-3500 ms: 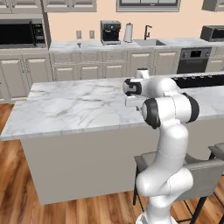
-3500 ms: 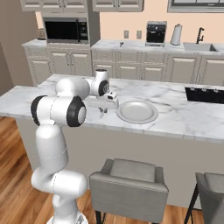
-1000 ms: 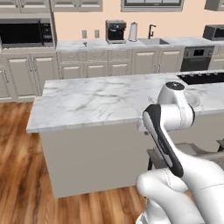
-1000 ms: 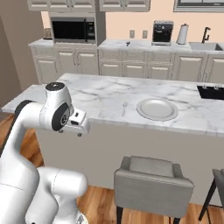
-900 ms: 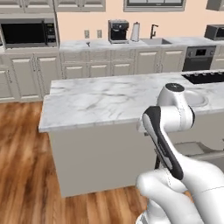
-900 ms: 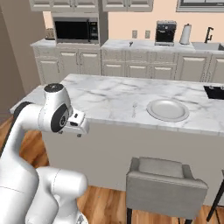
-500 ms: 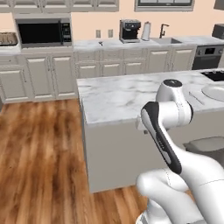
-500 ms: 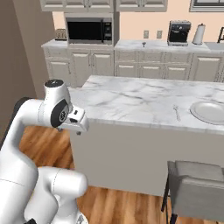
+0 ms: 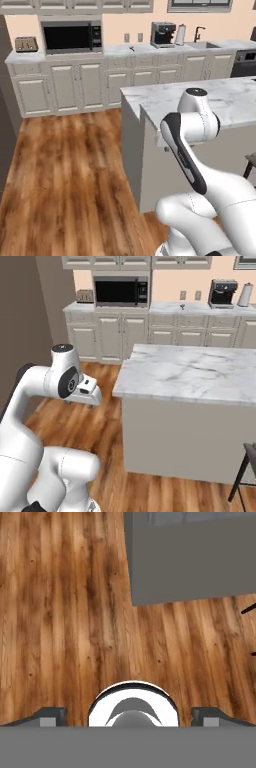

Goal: Take the fork and place it on the left side of the plate. Then take the spoon and place it on the right side of the plate. Make sure they're directly next to the plate.

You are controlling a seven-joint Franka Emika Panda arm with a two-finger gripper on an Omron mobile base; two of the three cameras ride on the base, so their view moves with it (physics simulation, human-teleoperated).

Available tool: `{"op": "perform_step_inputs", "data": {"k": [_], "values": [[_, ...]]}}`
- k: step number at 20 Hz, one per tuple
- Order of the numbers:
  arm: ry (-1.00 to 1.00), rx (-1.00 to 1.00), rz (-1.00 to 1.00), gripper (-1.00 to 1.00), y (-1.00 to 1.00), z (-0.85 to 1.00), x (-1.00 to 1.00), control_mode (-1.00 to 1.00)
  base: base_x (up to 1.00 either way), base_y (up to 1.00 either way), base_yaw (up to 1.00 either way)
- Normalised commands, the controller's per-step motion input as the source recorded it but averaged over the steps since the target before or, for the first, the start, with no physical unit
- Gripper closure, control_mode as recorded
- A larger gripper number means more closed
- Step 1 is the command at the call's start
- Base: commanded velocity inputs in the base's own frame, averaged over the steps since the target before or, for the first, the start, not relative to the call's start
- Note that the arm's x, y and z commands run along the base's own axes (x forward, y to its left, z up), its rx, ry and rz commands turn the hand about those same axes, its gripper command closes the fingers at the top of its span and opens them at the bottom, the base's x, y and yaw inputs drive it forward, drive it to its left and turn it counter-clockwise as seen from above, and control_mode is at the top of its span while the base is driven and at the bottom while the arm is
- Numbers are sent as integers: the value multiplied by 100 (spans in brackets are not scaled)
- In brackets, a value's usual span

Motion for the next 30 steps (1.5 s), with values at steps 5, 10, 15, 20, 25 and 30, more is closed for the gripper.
{"op": "perform_step_inputs", "data": {"k": [5,10,15,20,25,30], "values": [[0,0,0,-100,0,0,0,100,51,100,-18],[0,0,0,-100,0,0,0,100,89,100,-24],[0,0,0,-100,0,0,0,100,97,100,-26],[0,0,0,-100,0,0,0,100,98,96,-34],[0,0,0,-100,0,0,0,100,94,87,-40],[0,0,0,-100,0,0,0,100,95,74,-38]]}}
